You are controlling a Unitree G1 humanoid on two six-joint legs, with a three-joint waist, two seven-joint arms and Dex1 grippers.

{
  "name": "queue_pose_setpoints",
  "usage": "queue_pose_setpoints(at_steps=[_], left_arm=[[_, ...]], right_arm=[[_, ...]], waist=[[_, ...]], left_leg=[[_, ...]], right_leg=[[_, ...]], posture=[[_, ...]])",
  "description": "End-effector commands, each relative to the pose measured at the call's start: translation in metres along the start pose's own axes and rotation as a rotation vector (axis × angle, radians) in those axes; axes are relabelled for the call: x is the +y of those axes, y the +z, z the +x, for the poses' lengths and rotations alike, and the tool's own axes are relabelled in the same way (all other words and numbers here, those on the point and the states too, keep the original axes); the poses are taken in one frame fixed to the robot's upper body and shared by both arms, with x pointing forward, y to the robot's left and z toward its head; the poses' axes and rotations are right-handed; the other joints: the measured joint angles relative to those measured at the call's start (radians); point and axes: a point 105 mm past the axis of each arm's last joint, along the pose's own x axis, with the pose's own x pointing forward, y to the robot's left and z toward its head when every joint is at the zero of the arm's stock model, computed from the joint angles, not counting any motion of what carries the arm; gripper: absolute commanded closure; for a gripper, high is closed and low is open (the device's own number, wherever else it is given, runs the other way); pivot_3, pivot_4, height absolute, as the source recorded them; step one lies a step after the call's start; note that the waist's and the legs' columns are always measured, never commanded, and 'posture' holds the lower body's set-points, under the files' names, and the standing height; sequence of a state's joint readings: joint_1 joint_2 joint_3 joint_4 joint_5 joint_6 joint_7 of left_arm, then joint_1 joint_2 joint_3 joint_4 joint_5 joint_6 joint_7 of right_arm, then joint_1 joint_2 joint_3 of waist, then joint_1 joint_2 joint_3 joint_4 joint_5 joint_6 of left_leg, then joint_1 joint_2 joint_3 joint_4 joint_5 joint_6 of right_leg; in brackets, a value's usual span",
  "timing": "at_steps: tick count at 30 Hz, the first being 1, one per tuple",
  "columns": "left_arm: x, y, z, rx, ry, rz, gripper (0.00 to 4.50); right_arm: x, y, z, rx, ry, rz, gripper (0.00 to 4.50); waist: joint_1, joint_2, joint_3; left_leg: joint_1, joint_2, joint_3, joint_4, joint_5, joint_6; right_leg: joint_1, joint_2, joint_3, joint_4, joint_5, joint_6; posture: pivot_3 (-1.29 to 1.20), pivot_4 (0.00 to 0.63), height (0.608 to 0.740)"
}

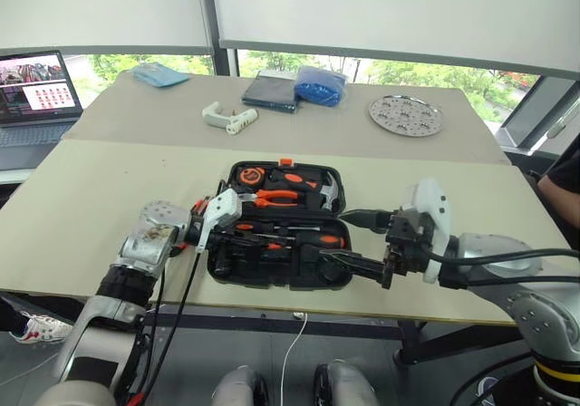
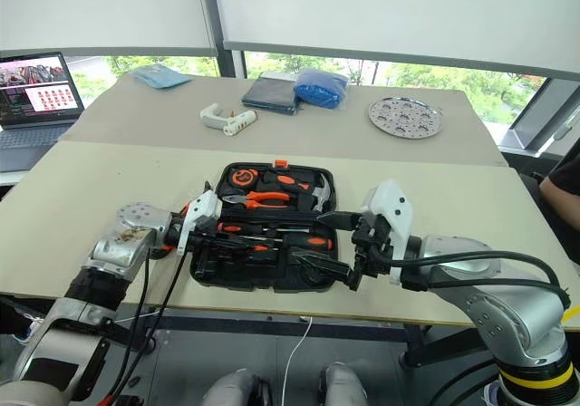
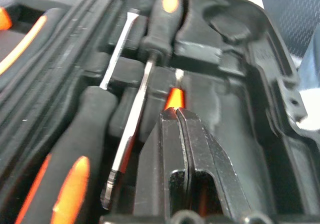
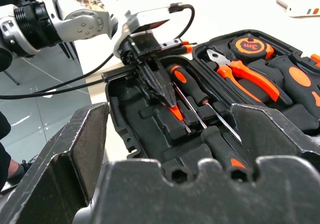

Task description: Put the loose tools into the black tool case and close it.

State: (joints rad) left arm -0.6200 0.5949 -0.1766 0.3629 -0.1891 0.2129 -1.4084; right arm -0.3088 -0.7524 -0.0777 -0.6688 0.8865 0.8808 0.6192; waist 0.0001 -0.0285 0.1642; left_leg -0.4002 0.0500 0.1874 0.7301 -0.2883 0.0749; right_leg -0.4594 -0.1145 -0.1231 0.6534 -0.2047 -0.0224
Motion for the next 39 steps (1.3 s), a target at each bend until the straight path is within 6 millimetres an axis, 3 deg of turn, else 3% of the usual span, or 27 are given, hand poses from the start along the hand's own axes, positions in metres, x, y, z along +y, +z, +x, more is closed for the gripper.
queue_pose_setpoints(at_steps=[1,5,10,13,14,17,23,25,32,39], left_arm=[[-0.002,-0.014,-0.001,0.041,0.030,-0.022,4.45],[0.006,0.004,-0.009,-0.023,0.081,-0.019,4.45],[0.007,0.035,-0.040,-0.123,0.167,-0.063,4.45],[-0.005,0.038,-0.073,-0.150,0.257,-0.125,3.81],[-0.010,0.032,-0.085,-0.140,0.302,-0.151,3.37],[-0.020,0.009,-0.122,-0.087,0.484,-0.235,2.29],[-0.034,-0.038,-0.173,-0.007,0.779,-0.394,0.18],[-0.036,-0.043,-0.176,0.006,0.816,-0.418,0.01],[-0.010,-0.019,-0.151,0.008,0.790,-0.451,0.01],[0.020,-0.038,-0.124,0.202,0.791,-0.452,0.01]], right_arm=[[0.002,0.005,0.001,-0.015,0.016,-0.011,0.00],[-0.001,0.004,0.003,-0.012,0.017,-0.014,0.00],[-0.004,0.000,0.006,0.027,0.020,-0.063,0.00],[-0.007,-0.002,0.006,0.049,0.035,-0.091,0.00],[-0.008,-0.001,0.006,0.049,0.042,-0.095,0.00],[-0.009,0.001,0.008,0.046,0.062,-0.113,0.00],[-0.006,0.004,0.011,0.034,0.120,-0.127,0.00],[-0.005,0.004,0.013,0.030,0.136,-0.128,0.00],[-0.002,0.006,0.014,0.017,0.148,-0.132,0.00],[0.007,0.005,0.010,0.011,0.135,-0.143,0.00]], waist=[[0.001,0.001,-0.001],[0.002,0.001,-0.001],[-0.003,0.001,-0.001],[-0.014,0.001,0.000],[-0.021,0.001,0.000],[-0.023,0.002,0.000],[-0.004,0.003,0.000],[0.001,0.003,0.000],[0.020,0.003,0.000],[0.005,0.003,0.000]], left_leg=[[0.000,0.000,0.000,0.000,0.000,0.001],[0.000,0.000,-0.001,-0.001,-0.001,0.001],[-0.003,0.000,-0.002,0.000,-0.001,0.001],[-0.005,0.001,-0.002,-0.001,0.000,0.001],[-0.004,0.001,-0.002,-0.001,0.000,0.001],[-0.003,0.001,-0.002,-0.003,0.000,0.001],[-0.004,0.000,-0.002,-0.004,-0.005,-0.008],[-0.004,0.000,-0.003,-0.004,-0.006,-0.009],[-0.005,-0.002,-0.005,-0.004,-0.007,-0.010],[-0.004,-0.001,-0.003,-0.004,-0.005,-0.011]], right_leg=[[0.000,0.000,0.000,0.000,-0.001,0.002],[0.001,-0.002,0.000,-0.001,0.000,0.002],[-0.002,-0.001,0.000,-0.001,0.001,0.002],[-0.002,0.000,0.000,-0.003,0.001,0.000],[-0.002,0.001,0.000,-0.004,0.001,0.001],[-0.001,0.001,0.000,-0.005,0.001,0.001],[-0.002,-0.002,-0.001,-0.007,-0.001,0.004],[-0.002,-0.009,-0.001,-0.007,0.000,0.003],[-0.001,-0.012,-0.003,-0.007,0.001,0.002],[-0.001,0.001,-0.004,-0.007,0.002,0.001]], posture=[[0.00,0.150,0.718],[0.00,0.150,0.718],[0.00,0.150,0.718],[0.00,0.150,0.718],[0.00,0.150,0.718],[0.00,0.150,0.718],[0.00,0.150,0.718],[0.00,0.150,0.718],[0.00,0.150,0.718],[0.00,0.150,0.718]])
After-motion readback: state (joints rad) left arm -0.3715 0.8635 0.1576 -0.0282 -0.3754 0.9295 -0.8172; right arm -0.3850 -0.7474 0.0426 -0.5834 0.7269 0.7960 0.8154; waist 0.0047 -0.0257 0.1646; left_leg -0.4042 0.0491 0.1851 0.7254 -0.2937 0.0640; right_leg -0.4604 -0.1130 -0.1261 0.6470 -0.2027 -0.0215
